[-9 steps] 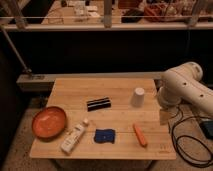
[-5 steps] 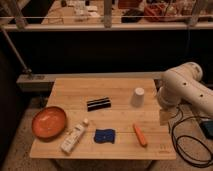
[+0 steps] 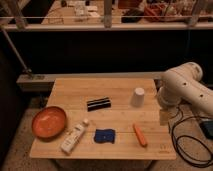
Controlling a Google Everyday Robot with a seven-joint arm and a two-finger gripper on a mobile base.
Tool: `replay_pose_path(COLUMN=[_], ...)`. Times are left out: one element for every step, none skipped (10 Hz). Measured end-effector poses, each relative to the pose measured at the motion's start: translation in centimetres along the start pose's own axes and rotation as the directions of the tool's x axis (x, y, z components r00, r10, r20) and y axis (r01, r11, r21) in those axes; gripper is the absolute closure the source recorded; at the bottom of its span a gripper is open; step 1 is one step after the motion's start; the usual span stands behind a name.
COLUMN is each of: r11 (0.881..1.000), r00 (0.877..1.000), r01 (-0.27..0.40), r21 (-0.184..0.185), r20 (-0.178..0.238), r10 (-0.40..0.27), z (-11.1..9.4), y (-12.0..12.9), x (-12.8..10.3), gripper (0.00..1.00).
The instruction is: Place the eraser on the white sponge
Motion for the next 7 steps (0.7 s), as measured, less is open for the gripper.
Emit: replay_pose_path(r11=[1.000, 1.000, 1.000, 1.000, 1.000, 1.000, 0.999], r00=[1.000, 1.000, 1.000, 1.000, 1.000, 1.000, 1.000], r01=[0.000, 0.000, 0.000, 0.000, 0.000, 0.004, 0.027], r21=[0.000, 0.000, 0.000, 0.000, 0.000, 0.004, 0.019], r20=[0.000, 0.000, 0.000, 0.000, 0.000, 0.000, -0.002], r10=[0.000, 0.000, 0.000, 0.000, 0.000, -0.004, -0.027], z=[0.00, -0.01, -0.01, -0.01, 0.00, -0.03, -0.18], y=[0.00, -0.01, -0.01, -0.01, 0.00, -0.02, -0.45], x=[0.01, -0.02, 0.00, 0.00, -0.02, -0.13, -0.96], gripper=[0.20, 0.20, 0.20, 0.20, 0.20, 0.20, 0.20])
